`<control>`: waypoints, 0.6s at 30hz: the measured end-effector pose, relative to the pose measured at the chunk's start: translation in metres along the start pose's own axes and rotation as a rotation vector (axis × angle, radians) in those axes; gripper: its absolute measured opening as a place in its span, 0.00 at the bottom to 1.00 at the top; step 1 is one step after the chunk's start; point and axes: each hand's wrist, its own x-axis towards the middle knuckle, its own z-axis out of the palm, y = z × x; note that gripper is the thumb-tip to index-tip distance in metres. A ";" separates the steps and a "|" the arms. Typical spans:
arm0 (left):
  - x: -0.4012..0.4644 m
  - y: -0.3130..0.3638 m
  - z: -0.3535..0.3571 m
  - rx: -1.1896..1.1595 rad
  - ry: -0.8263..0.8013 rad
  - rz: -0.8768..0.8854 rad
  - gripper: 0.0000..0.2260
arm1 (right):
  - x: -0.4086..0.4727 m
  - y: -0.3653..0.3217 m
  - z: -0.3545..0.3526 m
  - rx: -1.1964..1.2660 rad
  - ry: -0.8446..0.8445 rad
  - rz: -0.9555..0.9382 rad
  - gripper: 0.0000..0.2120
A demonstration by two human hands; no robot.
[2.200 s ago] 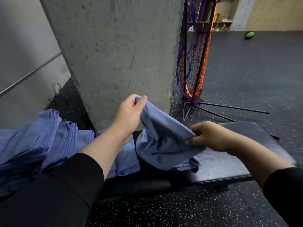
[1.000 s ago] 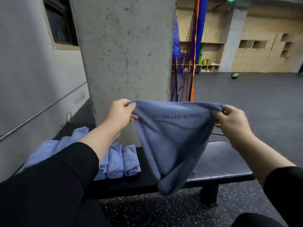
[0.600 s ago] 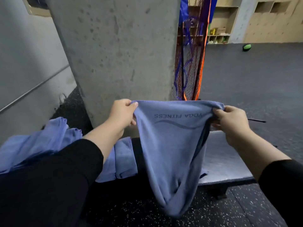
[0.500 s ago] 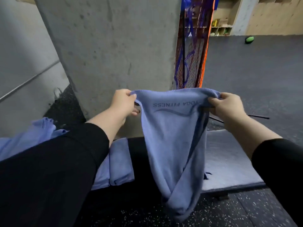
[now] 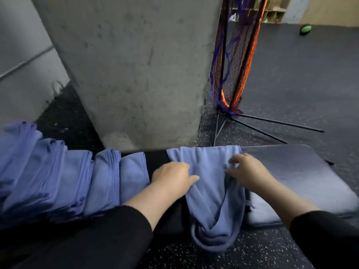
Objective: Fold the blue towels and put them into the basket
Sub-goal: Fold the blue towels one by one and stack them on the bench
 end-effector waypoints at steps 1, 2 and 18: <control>-0.003 0.004 -0.002 -0.013 0.009 -0.013 0.18 | -0.006 0.001 -0.001 -0.006 0.007 -0.020 0.17; -0.009 0.010 -0.003 -0.011 0.015 -0.020 0.19 | -0.015 0.001 -0.001 -0.018 0.007 -0.034 0.17; -0.021 0.025 0.001 -0.290 0.208 -0.108 0.13 | -0.040 -0.004 -0.008 0.029 0.153 -0.055 0.16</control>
